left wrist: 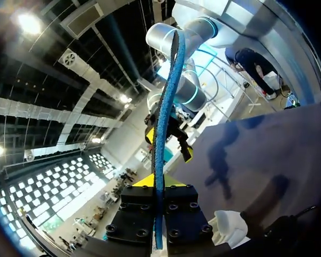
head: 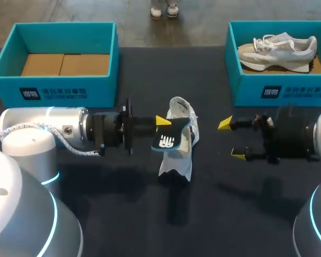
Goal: Take the shoe out of the shoebox, open the shoe tongue, remove and reinsert the insole, then place the shoe into the shoebox
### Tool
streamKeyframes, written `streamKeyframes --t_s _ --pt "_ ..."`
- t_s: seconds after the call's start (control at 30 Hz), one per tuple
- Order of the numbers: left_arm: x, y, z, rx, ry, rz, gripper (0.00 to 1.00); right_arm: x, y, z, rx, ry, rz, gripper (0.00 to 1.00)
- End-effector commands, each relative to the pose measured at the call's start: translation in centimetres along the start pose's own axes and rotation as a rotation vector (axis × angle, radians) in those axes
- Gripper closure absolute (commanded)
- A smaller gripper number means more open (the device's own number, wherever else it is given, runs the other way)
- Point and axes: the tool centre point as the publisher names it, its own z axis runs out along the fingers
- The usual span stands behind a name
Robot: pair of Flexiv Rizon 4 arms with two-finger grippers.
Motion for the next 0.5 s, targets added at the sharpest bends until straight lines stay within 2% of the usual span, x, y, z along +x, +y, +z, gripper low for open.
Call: streamKeyframes --t_s 0.03,0.5 --pt "0.28 0.17 -0.15 0.002 0.006 -0.005 1.00 -0.47 -0.33 0.80 -0.009 0.001 0.009 0.00" --pt "0.21 -0.12 -0.11 -0.014 0.002 0.005 1.00 -0.71 -0.34 0.85 0.002 0.010 0.025 0.00"
